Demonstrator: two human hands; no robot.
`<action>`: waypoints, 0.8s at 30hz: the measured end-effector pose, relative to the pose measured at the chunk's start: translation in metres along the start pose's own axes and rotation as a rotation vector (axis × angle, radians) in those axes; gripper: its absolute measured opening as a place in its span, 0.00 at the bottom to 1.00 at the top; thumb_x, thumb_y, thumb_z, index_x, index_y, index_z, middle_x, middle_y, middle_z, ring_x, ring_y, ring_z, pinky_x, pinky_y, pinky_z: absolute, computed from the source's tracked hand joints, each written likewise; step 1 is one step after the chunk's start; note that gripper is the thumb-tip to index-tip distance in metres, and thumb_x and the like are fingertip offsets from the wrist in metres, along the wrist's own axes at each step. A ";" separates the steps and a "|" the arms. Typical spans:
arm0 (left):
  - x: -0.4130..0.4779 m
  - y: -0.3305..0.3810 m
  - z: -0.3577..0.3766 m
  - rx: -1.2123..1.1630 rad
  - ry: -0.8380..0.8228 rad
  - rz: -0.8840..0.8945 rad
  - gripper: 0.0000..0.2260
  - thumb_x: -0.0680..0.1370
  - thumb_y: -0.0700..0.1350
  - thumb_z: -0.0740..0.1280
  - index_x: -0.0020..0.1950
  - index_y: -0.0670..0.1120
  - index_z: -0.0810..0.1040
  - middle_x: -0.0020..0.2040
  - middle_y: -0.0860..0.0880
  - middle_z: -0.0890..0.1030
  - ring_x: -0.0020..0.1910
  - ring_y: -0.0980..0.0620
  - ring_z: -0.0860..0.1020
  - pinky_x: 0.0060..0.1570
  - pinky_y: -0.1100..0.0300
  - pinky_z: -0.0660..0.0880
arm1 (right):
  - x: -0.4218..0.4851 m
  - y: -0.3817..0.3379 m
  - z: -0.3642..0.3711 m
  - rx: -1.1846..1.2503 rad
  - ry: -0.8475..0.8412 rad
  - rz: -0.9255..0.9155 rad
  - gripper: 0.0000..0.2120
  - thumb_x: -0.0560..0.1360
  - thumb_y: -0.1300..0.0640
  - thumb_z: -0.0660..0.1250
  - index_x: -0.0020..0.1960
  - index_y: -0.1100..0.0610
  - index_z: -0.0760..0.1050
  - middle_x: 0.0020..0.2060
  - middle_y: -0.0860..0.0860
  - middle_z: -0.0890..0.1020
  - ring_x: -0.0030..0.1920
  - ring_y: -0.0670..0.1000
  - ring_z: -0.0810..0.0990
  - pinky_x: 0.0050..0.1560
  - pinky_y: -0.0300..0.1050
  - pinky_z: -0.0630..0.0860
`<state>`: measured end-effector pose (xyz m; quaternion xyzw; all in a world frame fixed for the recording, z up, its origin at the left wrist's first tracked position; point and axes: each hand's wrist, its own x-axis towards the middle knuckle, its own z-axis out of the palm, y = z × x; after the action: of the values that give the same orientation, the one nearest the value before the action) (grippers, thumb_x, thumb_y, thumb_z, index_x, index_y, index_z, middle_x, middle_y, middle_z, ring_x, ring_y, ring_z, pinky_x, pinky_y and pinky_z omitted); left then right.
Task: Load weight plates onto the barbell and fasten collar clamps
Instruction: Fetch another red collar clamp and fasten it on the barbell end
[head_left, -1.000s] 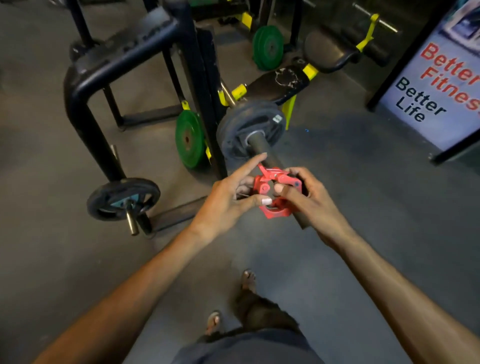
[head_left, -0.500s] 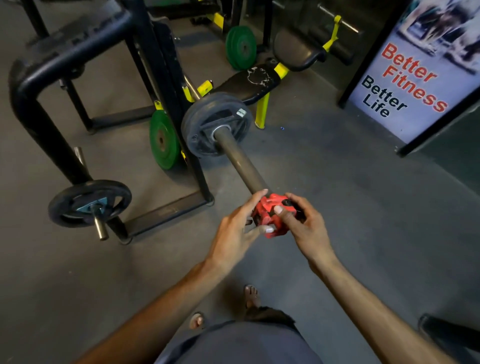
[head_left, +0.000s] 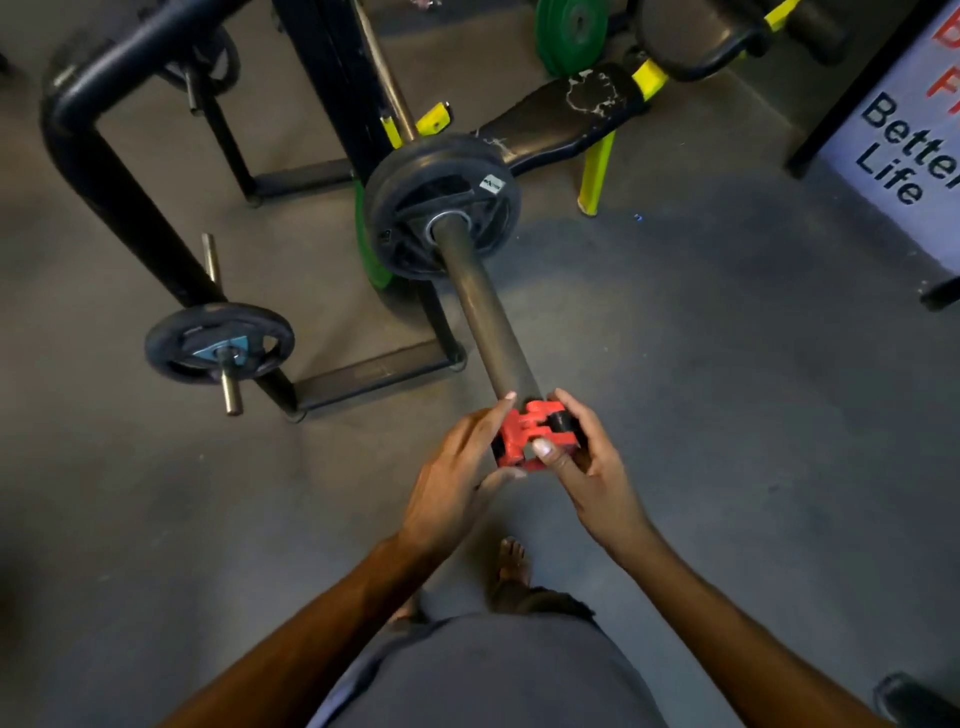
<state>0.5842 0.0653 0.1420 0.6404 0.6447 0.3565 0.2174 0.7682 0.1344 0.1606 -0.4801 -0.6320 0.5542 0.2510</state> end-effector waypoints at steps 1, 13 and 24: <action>0.001 0.000 0.003 -0.002 0.005 -0.026 0.37 0.77 0.56 0.69 0.80 0.60 0.51 0.71 0.49 0.70 0.67 0.54 0.72 0.64 0.64 0.71 | 0.002 0.002 -0.002 -0.019 -0.021 -0.012 0.31 0.79 0.47 0.70 0.79 0.46 0.63 0.72 0.43 0.73 0.70 0.40 0.74 0.69 0.40 0.74; 0.035 -0.011 0.000 -0.389 0.041 -0.393 0.38 0.72 0.47 0.77 0.79 0.49 0.63 0.62 0.49 0.82 0.59 0.54 0.82 0.57 0.59 0.79 | 0.069 -0.001 0.000 0.155 -0.035 0.031 0.26 0.77 0.41 0.70 0.70 0.52 0.75 0.60 0.49 0.84 0.61 0.47 0.83 0.62 0.46 0.78; 0.142 -0.021 -0.029 -0.921 0.290 -0.779 0.14 0.83 0.52 0.62 0.49 0.43 0.79 0.35 0.51 0.83 0.32 0.55 0.81 0.34 0.60 0.80 | 0.188 -0.053 0.022 0.365 -0.116 0.267 0.14 0.78 0.45 0.71 0.47 0.57 0.77 0.46 0.61 0.85 0.45 0.56 0.81 0.45 0.48 0.78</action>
<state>0.5370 0.2007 0.1705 0.1437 0.6341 0.5758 0.4957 0.6549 0.2944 0.1640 -0.4735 -0.4657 0.7141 0.2213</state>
